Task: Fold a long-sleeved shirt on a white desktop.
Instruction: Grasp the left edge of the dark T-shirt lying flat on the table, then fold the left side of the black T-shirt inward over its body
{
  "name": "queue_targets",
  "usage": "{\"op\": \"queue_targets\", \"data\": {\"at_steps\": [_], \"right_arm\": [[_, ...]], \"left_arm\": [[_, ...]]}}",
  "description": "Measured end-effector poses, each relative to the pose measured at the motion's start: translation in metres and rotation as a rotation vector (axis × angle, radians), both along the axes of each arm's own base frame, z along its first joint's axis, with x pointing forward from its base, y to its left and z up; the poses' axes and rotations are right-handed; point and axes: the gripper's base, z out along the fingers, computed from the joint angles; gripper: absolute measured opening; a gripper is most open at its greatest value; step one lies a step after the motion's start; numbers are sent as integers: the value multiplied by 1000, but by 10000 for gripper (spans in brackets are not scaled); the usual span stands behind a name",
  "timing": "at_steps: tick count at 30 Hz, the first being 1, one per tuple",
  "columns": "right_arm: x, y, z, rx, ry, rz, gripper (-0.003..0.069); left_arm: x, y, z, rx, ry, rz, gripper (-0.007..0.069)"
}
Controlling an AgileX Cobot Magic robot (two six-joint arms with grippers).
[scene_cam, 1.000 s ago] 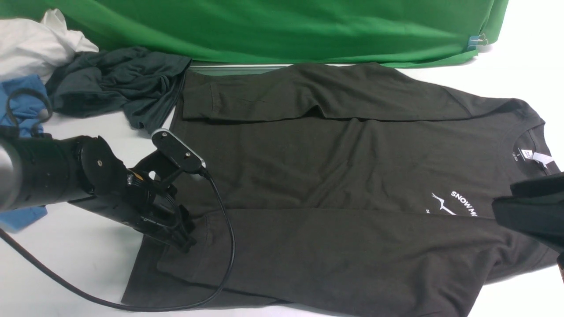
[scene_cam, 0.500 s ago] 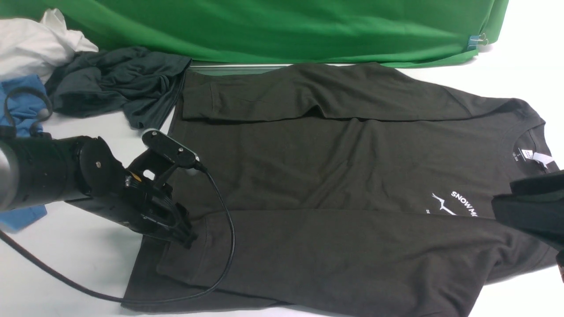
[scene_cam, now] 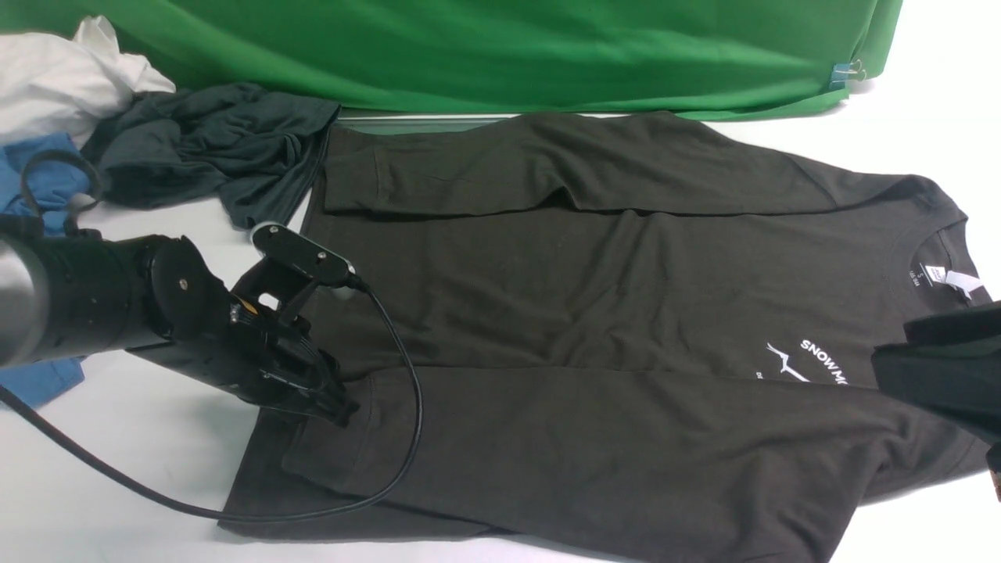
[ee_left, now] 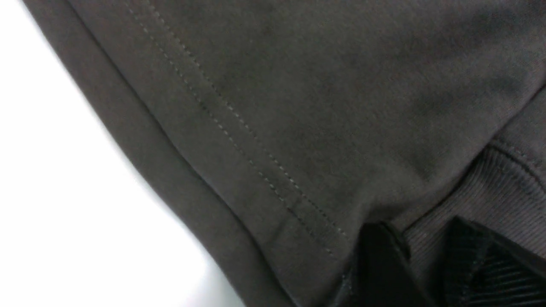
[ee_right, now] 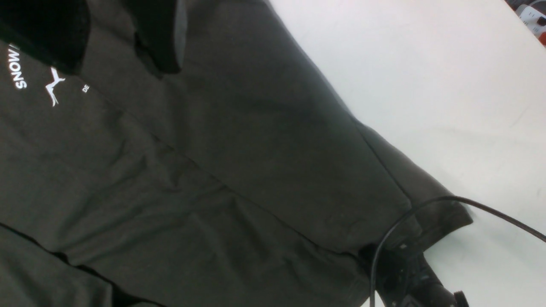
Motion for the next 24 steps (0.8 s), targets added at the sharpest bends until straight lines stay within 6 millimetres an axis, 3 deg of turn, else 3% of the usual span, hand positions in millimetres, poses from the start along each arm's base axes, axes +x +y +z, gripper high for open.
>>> {"op": "queue_targets", "data": {"at_steps": [4,6,14,24], "right_arm": [[0,0,0,0,0,0,238],[0,0,0,0,0,0,238],[0,0,0,2,1,-1,239],[1,0,1,7,-10,-4,239]], "left_arm": [[-2,-1,3,-17,13,8,55],[-5,-1,6,-20,21,2,34],[-17,-2,38,-59,22,-1,27],[-15,-9,74,-116,75,-21,27]]}}
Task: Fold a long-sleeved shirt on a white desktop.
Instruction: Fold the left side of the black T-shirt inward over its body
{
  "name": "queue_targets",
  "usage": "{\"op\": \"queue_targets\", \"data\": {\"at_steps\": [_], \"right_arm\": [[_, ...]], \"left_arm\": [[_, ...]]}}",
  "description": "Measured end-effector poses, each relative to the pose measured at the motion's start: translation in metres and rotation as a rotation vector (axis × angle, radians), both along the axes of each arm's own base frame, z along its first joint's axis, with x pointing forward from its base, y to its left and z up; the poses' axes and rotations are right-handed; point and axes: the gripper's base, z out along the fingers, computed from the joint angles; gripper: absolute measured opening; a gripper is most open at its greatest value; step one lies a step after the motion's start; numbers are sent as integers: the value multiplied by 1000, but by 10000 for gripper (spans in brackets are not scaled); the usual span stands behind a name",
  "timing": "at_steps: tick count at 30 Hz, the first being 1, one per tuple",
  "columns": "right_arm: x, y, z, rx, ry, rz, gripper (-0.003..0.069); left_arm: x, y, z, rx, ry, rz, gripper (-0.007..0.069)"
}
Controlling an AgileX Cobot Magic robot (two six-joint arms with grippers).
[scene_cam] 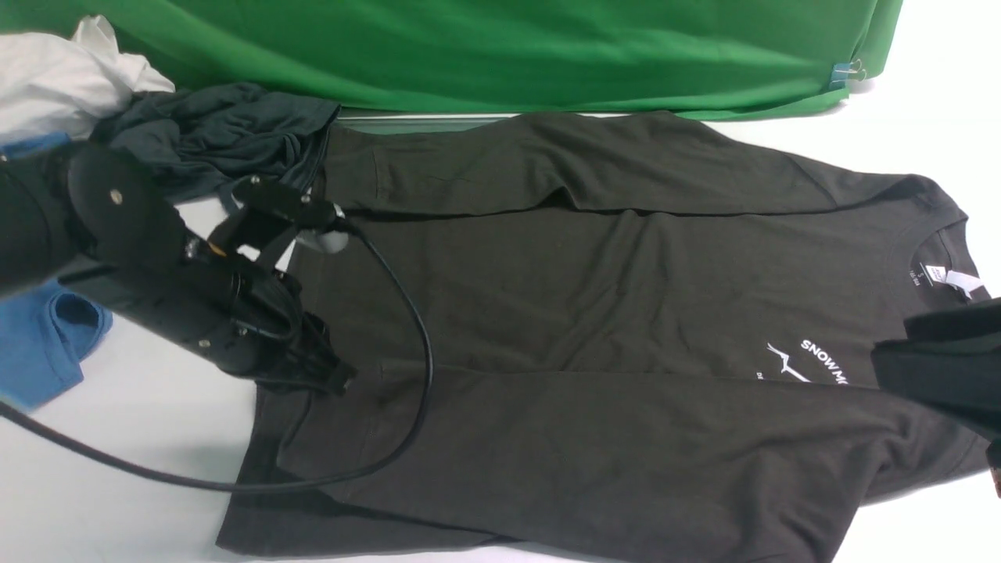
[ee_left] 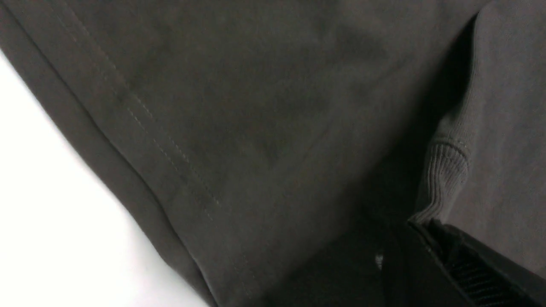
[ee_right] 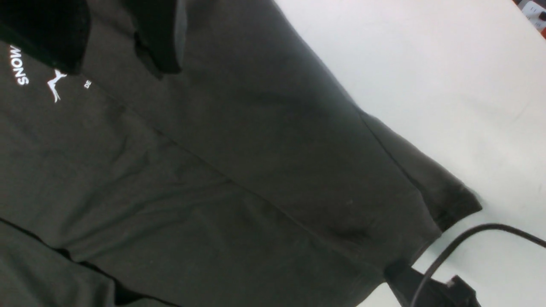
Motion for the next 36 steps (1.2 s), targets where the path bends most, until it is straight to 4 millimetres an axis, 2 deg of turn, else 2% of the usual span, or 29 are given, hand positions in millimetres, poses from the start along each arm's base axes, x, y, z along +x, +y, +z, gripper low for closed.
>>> {"op": "queue_targets", "data": {"at_steps": [2,8,13,14,16,20,26,30,36], "right_arm": [[0,0,0,3,-1,-2,239],[8,-1,-5,-4,39,-61,239],[40,4,-36,-145,195,-102,266],[41,5,-37,-147,200,-103,268],[58,7,-54,-181,270,-126,297],[73,8,-65,-200,324,-148,311],[83,11,-58,-193,310,-152,312],[87,12,-47,-176,272,-154,312],[91,13,-39,-175,237,-155,312]], "left_arm": [[1,0,2,-1,-2,-2,27],[8,-4,26,-24,13,-18,27],[17,-7,52,-43,-20,-25,27],[17,-7,53,-44,-20,-25,27],[21,-8,64,-51,-44,-28,27],[25,-9,75,-56,-77,-30,27],[30,-9,90,-62,-125,-30,27],[35,-10,110,-70,-180,-17,27],[39,-8,128,-47,-240,-13,27]]}}
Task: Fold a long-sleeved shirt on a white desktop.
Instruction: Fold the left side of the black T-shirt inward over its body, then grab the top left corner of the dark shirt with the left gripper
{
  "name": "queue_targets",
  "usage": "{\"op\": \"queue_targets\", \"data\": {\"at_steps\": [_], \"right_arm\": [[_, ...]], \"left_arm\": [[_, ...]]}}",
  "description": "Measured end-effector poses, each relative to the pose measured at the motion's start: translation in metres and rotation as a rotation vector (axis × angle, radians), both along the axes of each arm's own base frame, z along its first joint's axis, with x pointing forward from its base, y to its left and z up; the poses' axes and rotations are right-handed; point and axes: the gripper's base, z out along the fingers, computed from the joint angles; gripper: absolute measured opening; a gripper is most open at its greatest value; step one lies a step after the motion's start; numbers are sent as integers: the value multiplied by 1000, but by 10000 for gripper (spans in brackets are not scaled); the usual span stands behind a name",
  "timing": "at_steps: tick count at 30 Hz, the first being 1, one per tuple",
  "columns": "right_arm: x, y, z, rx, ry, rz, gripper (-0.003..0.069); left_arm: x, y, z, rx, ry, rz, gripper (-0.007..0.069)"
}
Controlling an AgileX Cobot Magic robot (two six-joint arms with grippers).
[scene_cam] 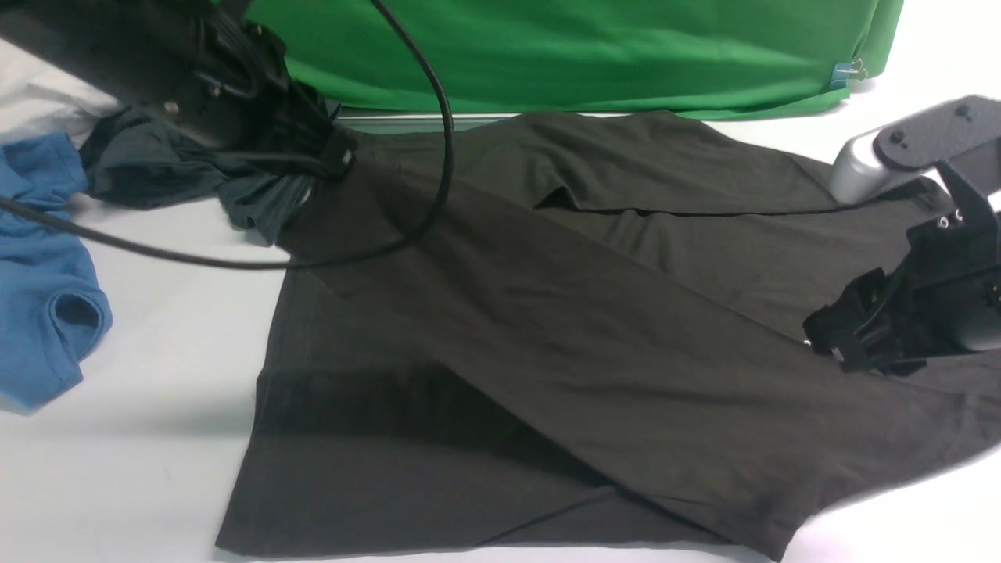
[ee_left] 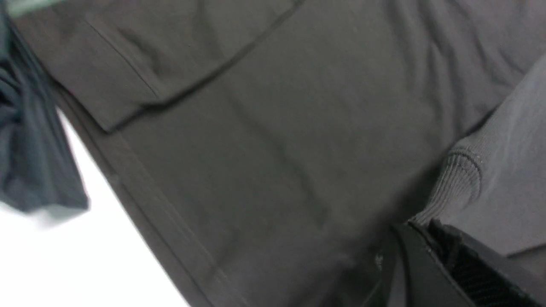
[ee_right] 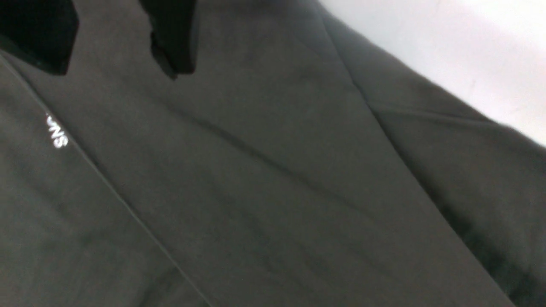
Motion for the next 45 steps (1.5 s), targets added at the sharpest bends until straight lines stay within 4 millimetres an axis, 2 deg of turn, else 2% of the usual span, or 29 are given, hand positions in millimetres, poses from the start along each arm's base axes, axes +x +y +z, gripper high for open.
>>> {"op": "queue_targets", "data": {"at_steps": [3,7,11,19,25,26,27,28,30,33,35,37,39,40,41,42,43,45], "right_arm": [[0,0,0,-2,-4,0,312],[0,0,0,-3,-5,0,312],[-1,-1,-1,-10,13,3,312],[-3,-2,-2,-15,53,-24,315],[-4,-13,-5,-96,81,-132,349],[-5,-16,-6,-127,97,-154,371],[-5,-17,-6,-132,98,-154,374],[-6,-19,-7,-150,112,-165,391],[-7,-21,-7,-165,125,-170,406],[-8,-22,-8,-180,132,-164,414],[-8,-22,-8,-181,132,-157,414],[-9,-18,-8,-154,146,-122,416],[-11,-13,-8,-125,157,-62,416],[-13,-7,-7,-74,162,2,416],[-14,-3,-5,-50,146,58,416],[-15,0,-2,-19,121,94,416],[-15,1,-1,-5,111,98,416],[-18,3,10,35,35,136,416]], "left_arm": [[1,1,0,18,-3,5,27],[11,3,-12,52,19,19,27],[32,2,-46,88,93,33,27],[55,3,-87,171,142,30,51],[63,5,-105,214,164,22,200],[64,6,-107,225,165,20,286],[64,6,-107,226,165,20,296],[64,6,-107,233,163,18,370],[64,6,-106,234,159,22,467],[61,7,-98,213,152,66,537],[59,8,-89,210,126,66,512],[61,7,-81,225,88,31,402],[65,7,-78,255,54,-17,280],[70,7,-77,291,27,-74,166],[76,6,-80,327,5,-140,93],[80,5,-84,358,-11,-202,57],[81,4,-85,362,-14,-214,52],[91,2,-100,426,-39,-346,37]]}}
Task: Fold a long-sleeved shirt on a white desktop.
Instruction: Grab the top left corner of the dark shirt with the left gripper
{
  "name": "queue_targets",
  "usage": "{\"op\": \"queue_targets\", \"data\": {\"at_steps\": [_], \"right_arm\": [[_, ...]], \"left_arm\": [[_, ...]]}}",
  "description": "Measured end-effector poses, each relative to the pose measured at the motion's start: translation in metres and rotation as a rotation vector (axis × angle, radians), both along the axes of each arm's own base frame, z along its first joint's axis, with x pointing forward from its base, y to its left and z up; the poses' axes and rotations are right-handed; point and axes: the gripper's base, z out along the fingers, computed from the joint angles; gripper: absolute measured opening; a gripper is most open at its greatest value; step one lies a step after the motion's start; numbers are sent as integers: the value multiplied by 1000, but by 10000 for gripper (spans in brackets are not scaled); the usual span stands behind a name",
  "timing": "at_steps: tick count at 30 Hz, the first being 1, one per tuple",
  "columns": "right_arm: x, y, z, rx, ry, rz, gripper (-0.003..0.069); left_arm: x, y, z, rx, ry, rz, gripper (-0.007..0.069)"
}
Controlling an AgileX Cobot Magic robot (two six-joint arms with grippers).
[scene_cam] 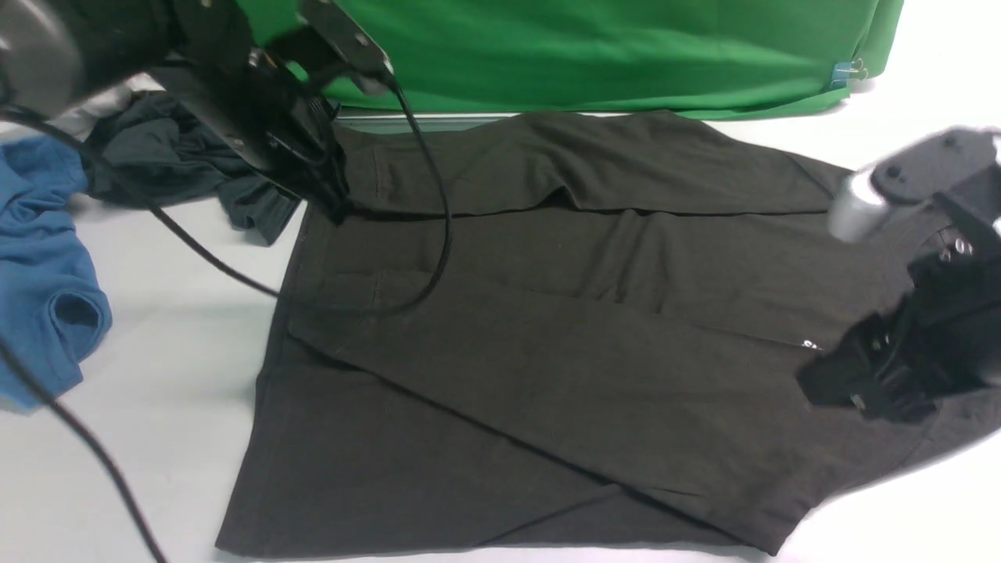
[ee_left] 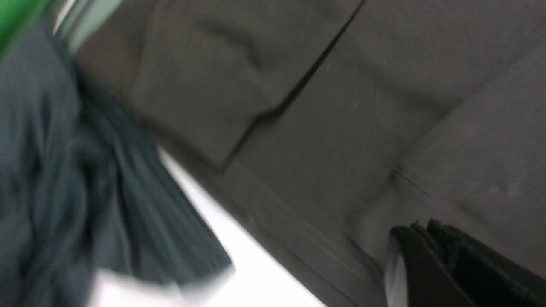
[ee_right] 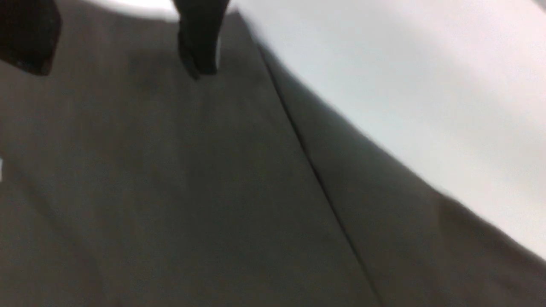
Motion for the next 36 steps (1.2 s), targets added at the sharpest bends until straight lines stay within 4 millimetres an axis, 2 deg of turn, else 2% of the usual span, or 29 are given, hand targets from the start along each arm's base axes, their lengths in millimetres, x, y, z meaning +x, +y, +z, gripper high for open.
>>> {"op": "queue_targets", "data": {"at_steps": [4,8,12,15,19,23,28,30,31,32,33,36], "right_arm": [[-6,-2,23,33,-126,22,416],[-20,-7,49,67,-251,31,416],[-31,-11,60,82,-300,32,416],[-35,-12,63,88,-317,32,416],[-36,-12,64,88,-318,33,416],[-36,-12,63,89,-314,31,416],[-37,-12,62,96,-287,19,416],[-38,-12,62,94,-276,19,416],[-38,-12,61,96,-273,17,416],[-38,-12,61,98,-268,13,416],[-38,-12,61,99,-267,11,416],[-38,-13,61,103,-259,5,416]], "left_arm": [[14,-2,-26,55,-26,-109,109],[35,-2,-50,122,-144,-152,302],[49,-1,-66,184,-241,-197,438],[54,-1,-79,220,-253,-247,470],[57,-2,-93,247,-252,-286,461],[63,-3,-103,263,-300,-302,402],[66,-4,-110,265,-323,-306,280],[67,-4,-111,264,-333,-306,176],[68,-4,-111,264,-338,-306,150],[68,-4,-111,266,-344,-308,83],[68,-4,-111,267,-345,-310,57],[69,-4,-109,265,-352,-307,40]]}}
